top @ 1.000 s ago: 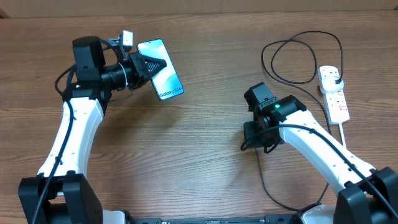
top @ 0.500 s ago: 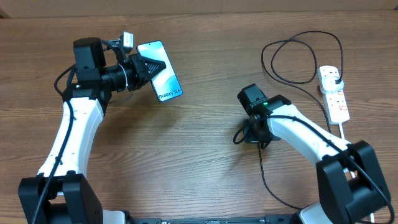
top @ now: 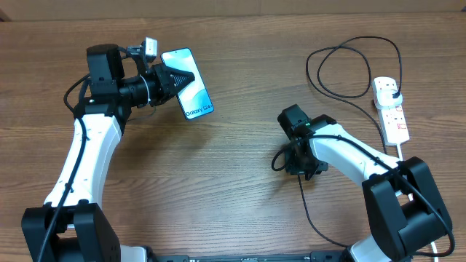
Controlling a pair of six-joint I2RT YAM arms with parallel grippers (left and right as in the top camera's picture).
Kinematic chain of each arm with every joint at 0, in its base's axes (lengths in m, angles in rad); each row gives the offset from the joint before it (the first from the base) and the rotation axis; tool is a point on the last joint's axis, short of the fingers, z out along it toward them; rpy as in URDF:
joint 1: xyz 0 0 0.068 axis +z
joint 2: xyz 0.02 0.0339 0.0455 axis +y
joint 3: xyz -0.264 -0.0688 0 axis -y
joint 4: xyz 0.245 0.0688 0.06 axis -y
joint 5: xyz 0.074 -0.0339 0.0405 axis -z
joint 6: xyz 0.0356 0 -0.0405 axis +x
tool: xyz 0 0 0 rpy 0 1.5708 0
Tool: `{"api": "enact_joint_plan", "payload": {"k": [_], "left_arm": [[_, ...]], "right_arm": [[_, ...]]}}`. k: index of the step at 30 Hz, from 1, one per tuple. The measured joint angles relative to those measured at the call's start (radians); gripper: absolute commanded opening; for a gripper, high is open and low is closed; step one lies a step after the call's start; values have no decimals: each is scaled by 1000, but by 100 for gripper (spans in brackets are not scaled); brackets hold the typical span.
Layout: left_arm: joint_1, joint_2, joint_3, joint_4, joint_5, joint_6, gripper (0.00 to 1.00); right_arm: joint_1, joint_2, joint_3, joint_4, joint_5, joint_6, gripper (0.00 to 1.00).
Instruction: Plug charger to phone and switch on socket
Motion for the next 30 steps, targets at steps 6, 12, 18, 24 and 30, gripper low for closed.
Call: {"api": "enact_joint_plan", "payload": {"k": [6,12,18,24,30], "left_arm": [[0,0,0,-3,0,2,5],[0,0,0,-6,0,2,5],[0,0,0,-10,0,3,5],[0,0,0,-10,0,3,4],[0,0,0,-10,0,3,5]], "right_arm": [[0,0,-5,0,-30,-37,48],[0,0,-6,2,-71,-70,29],[0,0,-6,0,-80,-77,26],[0,0,-13,-8,-83,-77,25],[0,-14,-37,39,-93,-106,23]]}}
